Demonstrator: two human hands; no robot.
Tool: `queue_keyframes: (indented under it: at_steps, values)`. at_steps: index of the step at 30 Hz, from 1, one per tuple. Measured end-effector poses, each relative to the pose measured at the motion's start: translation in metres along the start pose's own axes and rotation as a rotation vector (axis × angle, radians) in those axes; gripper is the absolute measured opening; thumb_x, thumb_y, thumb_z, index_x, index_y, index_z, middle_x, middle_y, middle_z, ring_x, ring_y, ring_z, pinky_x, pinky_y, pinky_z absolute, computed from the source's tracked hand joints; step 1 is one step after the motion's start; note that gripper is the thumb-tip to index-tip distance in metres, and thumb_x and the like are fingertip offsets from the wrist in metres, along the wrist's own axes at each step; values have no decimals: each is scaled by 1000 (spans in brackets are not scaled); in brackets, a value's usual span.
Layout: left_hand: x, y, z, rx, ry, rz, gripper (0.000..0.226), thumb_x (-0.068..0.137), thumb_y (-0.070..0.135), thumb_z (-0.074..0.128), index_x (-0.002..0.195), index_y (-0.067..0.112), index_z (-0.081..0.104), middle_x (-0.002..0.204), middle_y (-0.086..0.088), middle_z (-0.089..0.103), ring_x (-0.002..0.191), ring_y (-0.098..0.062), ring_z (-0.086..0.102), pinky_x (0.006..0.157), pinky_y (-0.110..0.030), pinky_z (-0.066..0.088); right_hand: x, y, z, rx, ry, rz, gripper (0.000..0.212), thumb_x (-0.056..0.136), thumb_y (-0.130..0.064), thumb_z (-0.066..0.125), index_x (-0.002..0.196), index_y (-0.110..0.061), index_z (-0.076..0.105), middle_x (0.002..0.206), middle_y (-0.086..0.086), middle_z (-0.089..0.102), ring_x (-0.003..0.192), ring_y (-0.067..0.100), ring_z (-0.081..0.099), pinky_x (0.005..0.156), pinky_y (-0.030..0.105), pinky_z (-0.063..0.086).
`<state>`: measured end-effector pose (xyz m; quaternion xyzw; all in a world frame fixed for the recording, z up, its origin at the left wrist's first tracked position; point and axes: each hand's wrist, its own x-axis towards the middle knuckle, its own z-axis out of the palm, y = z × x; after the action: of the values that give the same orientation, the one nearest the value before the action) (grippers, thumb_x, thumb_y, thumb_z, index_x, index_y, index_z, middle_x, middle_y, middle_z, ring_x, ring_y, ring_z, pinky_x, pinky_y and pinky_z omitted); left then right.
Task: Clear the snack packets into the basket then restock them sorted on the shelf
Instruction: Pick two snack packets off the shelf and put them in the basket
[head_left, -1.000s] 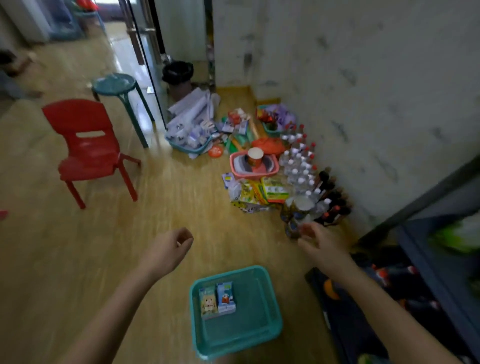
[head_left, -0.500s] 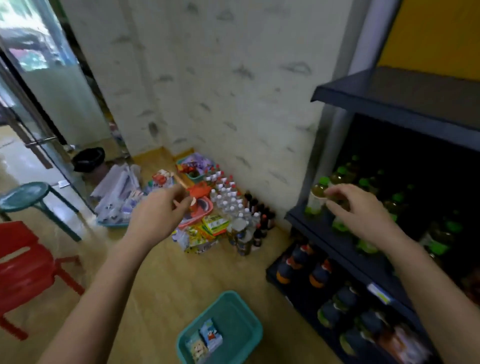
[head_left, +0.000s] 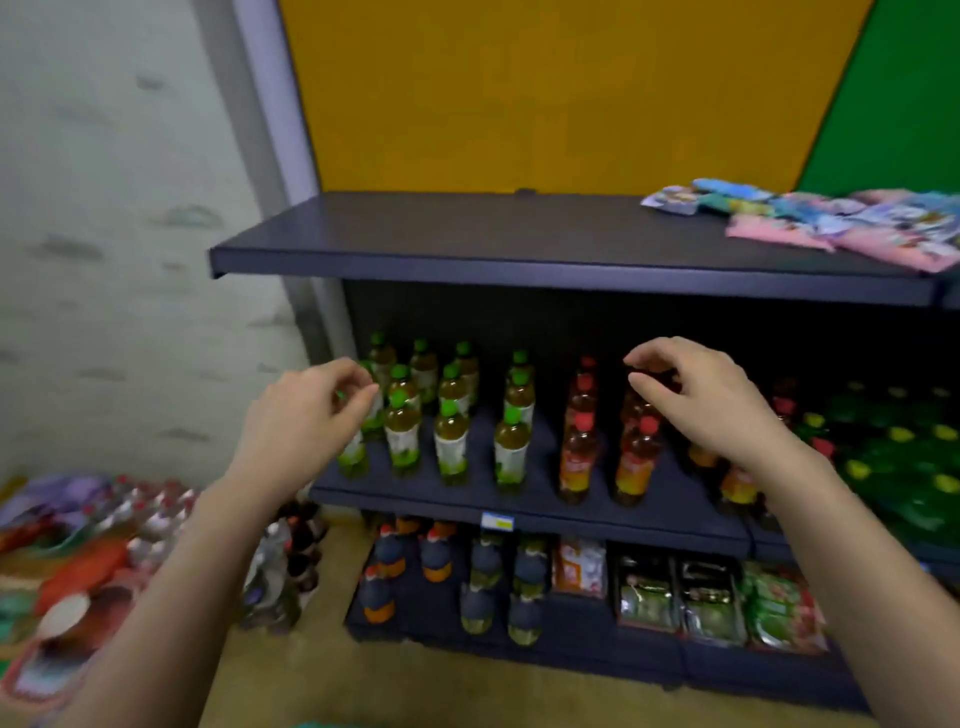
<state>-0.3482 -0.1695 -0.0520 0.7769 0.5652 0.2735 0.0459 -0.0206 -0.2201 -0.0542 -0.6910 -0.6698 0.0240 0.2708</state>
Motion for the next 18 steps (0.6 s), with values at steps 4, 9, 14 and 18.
queue_keyframes:
  at_steps: [4, 9, 14, 18]
  values:
    - [47, 57, 27, -88, 26, 121, 17, 87, 40, 53, 90, 26, 63, 79, 5, 66, 78, -22, 63, 73, -43, 54, 7, 49, -36, -10, 94, 77, 21, 88, -30, 56, 108, -25, 62, 107, -5, 63, 103, 16, 58, 89, 40, 49]
    - [103, 130, 70, -133, 107, 201, 16, 89, 32, 54, 95, 22, 65, 87, 6, 66, 84, -17, 61, 73, -36, 51, 40, 119, -72, -50, 90, 114, 19, 89, -30, 56, 106, -25, 61, 108, -6, 62, 104, 15, 58, 87, 35, 48]
    - [155, 191, 121, -169, 137, 226, 13, 89, 33, 55, 92, 23, 64, 81, 12, 60, 81, -14, 58, 65, -27, 41, 94, 179, -104, -36, 137, 86, 23, 90, -18, 56, 111, -13, 62, 113, 4, 64, 106, 20, 59, 84, 24, 39]
    - [197, 229, 149, -161, 123, 209, 15, 89, 33, 55, 94, 23, 64, 84, 10, 61, 89, -19, 61, 70, -30, 44, 147, 217, -114, -74, 75, 86, 32, 92, -20, 52, 122, -9, 56, 125, 10, 59, 113, 24, 55, 96, 34, 42]
